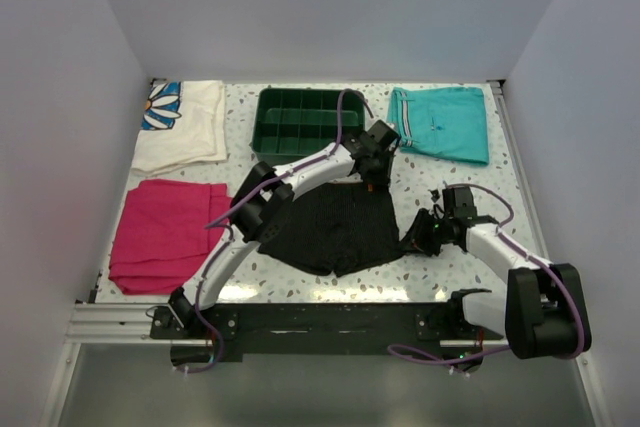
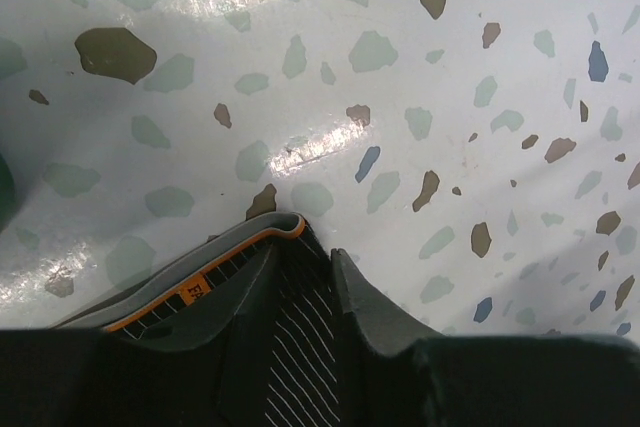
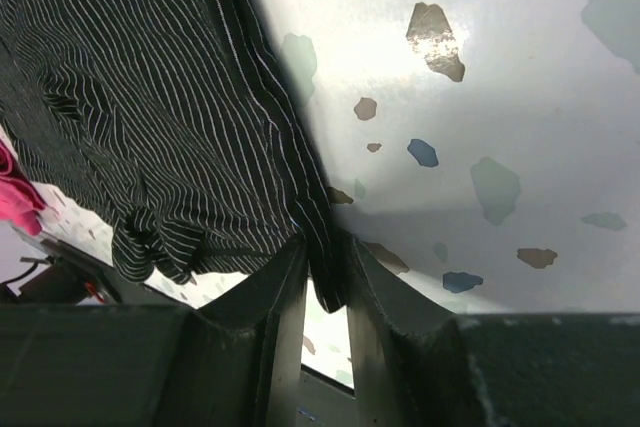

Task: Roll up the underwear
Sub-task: Fold the underwear at the center of the board.

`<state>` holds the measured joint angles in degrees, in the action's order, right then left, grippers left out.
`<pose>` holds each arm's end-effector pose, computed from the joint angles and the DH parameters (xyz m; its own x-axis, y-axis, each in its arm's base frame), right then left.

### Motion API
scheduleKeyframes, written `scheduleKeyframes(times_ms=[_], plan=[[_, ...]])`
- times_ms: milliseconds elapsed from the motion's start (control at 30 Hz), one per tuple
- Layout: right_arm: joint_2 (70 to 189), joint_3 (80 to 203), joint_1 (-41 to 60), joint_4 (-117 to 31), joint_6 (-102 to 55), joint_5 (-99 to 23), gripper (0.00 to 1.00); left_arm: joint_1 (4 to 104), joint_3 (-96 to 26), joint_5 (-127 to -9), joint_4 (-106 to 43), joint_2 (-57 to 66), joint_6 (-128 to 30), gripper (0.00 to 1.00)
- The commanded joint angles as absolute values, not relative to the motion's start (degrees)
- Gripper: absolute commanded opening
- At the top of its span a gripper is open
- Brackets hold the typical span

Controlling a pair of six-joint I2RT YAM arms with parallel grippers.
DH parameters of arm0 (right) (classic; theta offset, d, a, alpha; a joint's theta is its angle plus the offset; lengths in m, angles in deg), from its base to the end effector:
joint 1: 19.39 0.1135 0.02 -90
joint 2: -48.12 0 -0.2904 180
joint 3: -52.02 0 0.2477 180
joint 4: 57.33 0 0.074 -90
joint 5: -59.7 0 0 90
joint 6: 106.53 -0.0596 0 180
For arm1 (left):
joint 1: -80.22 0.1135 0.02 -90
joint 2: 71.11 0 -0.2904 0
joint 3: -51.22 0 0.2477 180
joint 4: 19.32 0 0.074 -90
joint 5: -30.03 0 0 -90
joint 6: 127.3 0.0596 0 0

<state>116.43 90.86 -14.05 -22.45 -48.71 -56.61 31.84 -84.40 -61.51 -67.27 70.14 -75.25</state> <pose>0.1802 0.0434 0.1466 -0.9058 0.3948 -0.1536 0.2457 0.7850 0.5687 0.3789 -0.4289 0.1635 -0.8875 0.0734 -0.4549 0.2690 0.8841 -0.3822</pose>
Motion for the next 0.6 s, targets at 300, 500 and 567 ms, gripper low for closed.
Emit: scheduleKeyframes(times_ms=[300,500,567], plan=[[115.5,90.6,-14.0,-24.2,-47.7,-58.3,0.04,32.1,-86.2,-63.6,-65.4,70.7,-75.9,0.17],[114.9,90.9,-14.0,-24.0,-47.0,-59.3,0.0,32.1,-85.8,-64.1,-64.6,69.7,-75.6,0.05],[114.0,91.1,-14.1,-23.4,-47.0,-59.2,0.0,32.0,-85.3,-64.8,-64.0,68.6,-75.4,0.0]])
